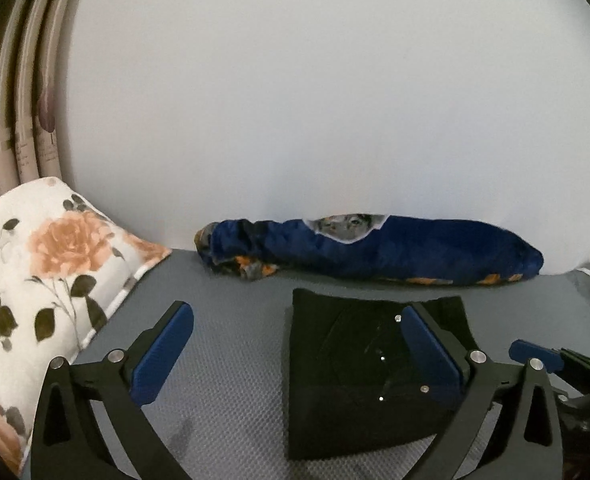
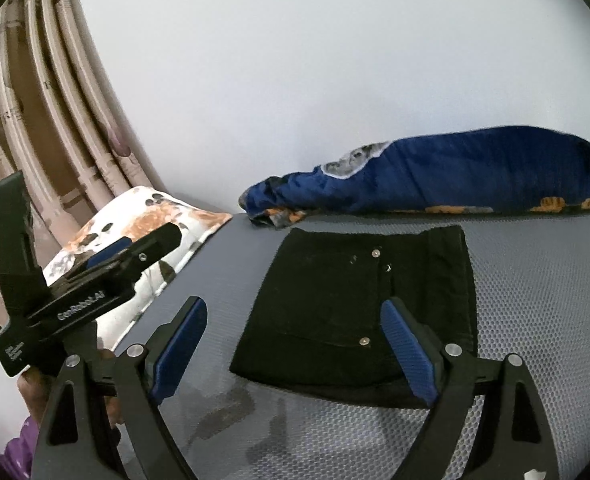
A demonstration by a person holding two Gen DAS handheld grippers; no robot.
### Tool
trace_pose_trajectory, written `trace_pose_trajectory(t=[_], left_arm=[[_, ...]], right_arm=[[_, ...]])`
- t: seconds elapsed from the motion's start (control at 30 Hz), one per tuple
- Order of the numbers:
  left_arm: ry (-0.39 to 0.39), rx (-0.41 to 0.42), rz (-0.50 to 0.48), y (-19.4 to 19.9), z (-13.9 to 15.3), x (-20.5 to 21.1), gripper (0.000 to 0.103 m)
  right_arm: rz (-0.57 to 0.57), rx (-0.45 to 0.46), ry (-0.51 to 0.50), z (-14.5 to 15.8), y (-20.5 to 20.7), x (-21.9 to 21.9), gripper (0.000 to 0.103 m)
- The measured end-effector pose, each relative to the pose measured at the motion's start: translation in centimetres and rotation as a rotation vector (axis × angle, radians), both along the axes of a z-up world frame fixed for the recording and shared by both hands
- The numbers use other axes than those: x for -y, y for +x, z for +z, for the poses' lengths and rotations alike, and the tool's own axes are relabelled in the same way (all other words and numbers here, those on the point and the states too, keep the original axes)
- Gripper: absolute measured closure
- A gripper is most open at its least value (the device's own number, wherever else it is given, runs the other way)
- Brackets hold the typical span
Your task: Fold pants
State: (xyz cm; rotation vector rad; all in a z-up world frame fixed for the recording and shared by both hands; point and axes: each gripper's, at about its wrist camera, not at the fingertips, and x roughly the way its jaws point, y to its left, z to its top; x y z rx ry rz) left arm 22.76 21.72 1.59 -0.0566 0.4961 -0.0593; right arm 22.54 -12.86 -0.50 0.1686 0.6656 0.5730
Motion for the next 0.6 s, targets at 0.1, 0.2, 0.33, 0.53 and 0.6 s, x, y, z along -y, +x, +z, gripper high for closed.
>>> trace_pose_trajectory(t=[0.1,0.2,0.33,0.53,0.6], left_arm=[[-0.040,0.022,0.018,-1.1,1.0,-1.2,0.000],[-0.058,0.008,0.097,-1.8,1.3,-2.9,0.000],[-0.056,-0.030,0.174,-2.8,0.9,-5.7,0.000],[-0.062,-0.099,0.279,-4.0,-1.5,-10.8,0.000],[-0.046,-0.119,0.332,-4.3,-2.4,-12.5,0.000]], right_arm=[[0.005,0.010,0.003,0.7,-0.5,-0.4,0.015],[0.019,0.015,0.003,1.3,-1.1,-1.1,0.015],[0.045,0.022,-0.004,1.7,-2.0,-2.6,0.013],[0.129,-0.009,-0.008,1.6,-2.3,-7.5,0.011],[0.159,-0.043,-0.003,1.0,-1.9,-10.0,0.006]])
